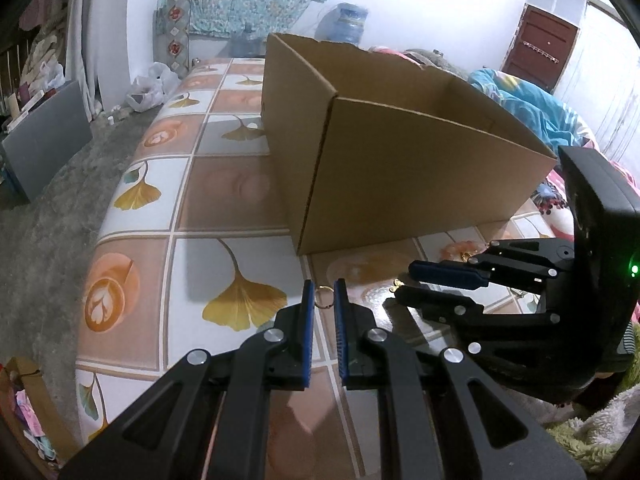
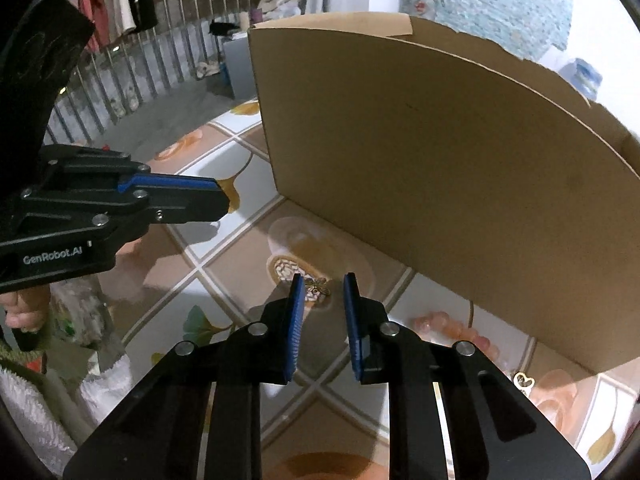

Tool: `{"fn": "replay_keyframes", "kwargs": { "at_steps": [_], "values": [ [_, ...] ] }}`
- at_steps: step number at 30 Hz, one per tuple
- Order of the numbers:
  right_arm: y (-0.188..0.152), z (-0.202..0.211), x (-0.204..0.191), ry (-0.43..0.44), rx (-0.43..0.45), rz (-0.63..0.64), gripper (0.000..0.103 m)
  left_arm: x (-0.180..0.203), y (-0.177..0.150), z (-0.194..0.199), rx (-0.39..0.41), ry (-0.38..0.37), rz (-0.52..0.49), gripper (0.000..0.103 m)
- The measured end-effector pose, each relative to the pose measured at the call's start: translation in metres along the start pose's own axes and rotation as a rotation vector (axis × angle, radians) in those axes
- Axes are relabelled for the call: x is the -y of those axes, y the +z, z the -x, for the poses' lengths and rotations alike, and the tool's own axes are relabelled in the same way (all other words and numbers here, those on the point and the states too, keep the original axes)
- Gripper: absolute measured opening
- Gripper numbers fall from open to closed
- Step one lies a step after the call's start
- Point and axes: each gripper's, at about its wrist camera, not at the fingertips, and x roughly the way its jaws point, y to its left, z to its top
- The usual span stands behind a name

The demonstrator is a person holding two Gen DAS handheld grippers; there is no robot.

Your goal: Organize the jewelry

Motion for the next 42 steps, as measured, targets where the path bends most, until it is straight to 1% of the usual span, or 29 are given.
{"fn": "replay_keyframes", "kwargs": {
  "at_steps": [2, 6, 10, 12, 13, 15, 22, 27, 32, 35, 39, 42],
  "values": [
    [0.000, 0.003, 0.001, 0.006, -0.008, 0.010, 0.018, -0.002, 0.000, -0.001, -0.002, 0.000, 0.004, 0.009],
    [0.006, -0.005, -0.002, 0.017, -0.018, 0.011, 0.018, -0.005, 0.000, -0.003, -0.006, 0.001, 0.013, 0.009],
    [0.007, -0.009, -0.004, 0.010, -0.021, 0.026, 0.019, -0.005, -0.001, -0.004, -0.006, 0.000, 0.015, 0.009],
    [0.009, -0.011, -0.006, 0.007, -0.024, 0.035, 0.012, -0.005, -0.001, -0.004, -0.005, -0.001, 0.015, 0.009],
    [0.009, -0.011, -0.006, 0.007, -0.024, 0.039, 0.012, -0.005, -0.001, -0.004, -0.006, -0.001, 0.016, 0.009],
    [0.009, -0.010, -0.006, 0.008, -0.021, 0.042, 0.010, -0.005, -0.001, -0.004, -0.005, 0.000, 0.016, 0.009],
    [0.009, -0.010, -0.005, 0.023, -0.014, 0.023, 0.010, -0.006, -0.001, -0.003, -0.006, 0.002, 0.016, 0.009],
    [0.010, 0.003, -0.005, 0.026, 0.014, 0.023, 0.010, -0.003, 0.000, 0.004, 0.007, 0.001, 0.003, 0.009],
    [0.013, 0.038, 0.001, 0.034, 0.093, -0.005, 0.010, 0.007, 0.005, 0.025, 0.046, -0.030, -0.029, 0.009],
    [0.017, 0.065, 0.011, 0.041, 0.151, -0.046, 0.010, 0.016, 0.014, 0.046, 0.093, -0.071, -0.050, 0.009],
    [0.026, 0.104, 0.033, 0.048, 0.250, -0.112, 0.010, 0.030, 0.037, 0.074, 0.185, -0.160, -0.065, 0.009],
    [0.037, 0.131, 0.059, 0.033, 0.332, -0.157, 0.010, 0.042, 0.057, 0.085, 0.249, -0.219, -0.085, 0.009]
  ]
}}
